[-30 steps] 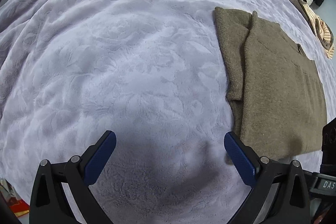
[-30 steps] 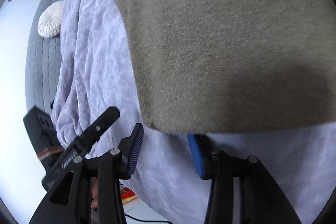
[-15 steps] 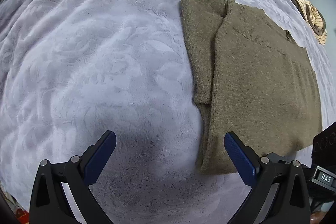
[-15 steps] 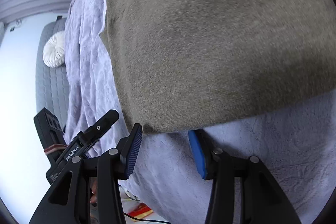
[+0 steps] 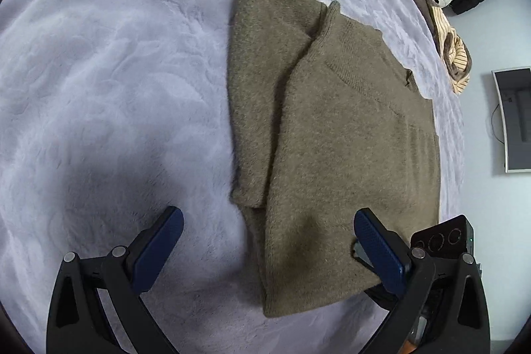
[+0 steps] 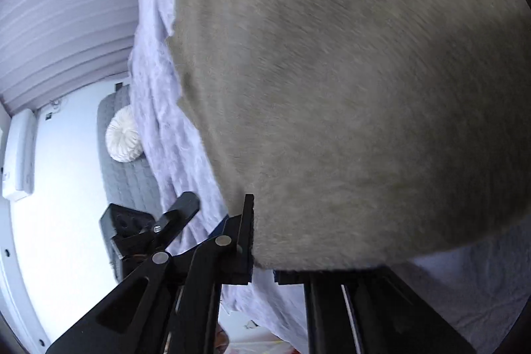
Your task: Fold small clothes
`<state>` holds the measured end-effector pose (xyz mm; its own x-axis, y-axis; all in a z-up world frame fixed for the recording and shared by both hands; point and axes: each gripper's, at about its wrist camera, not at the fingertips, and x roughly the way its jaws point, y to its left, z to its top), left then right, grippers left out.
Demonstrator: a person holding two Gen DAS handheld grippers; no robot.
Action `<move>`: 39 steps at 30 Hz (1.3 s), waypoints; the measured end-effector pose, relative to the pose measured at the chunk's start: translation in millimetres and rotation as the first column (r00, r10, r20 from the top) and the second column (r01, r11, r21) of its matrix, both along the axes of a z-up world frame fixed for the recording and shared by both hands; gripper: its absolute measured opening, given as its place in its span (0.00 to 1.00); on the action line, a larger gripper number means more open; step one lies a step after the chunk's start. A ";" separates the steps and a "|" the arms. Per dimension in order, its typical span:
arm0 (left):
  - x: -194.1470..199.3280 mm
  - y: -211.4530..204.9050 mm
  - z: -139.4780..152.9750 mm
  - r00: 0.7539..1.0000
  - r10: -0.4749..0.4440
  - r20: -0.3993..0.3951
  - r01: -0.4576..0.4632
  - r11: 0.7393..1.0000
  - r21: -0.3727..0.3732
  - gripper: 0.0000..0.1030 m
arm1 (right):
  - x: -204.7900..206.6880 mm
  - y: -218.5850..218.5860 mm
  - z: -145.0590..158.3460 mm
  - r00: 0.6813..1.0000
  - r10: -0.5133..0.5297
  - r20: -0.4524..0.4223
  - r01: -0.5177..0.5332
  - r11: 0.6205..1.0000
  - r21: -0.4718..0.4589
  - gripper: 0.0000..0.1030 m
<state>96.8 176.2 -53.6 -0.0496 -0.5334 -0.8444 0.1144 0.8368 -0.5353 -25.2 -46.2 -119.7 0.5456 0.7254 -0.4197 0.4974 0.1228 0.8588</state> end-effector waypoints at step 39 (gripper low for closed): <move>26.8 -114.8 11.5 0.944 -0.248 0.216 0.169 0.930 0.326 0.23 | 35.4 -76.1 36.0 0.921 0.364 -0.141 -0.385 0.789 -0.479 0.06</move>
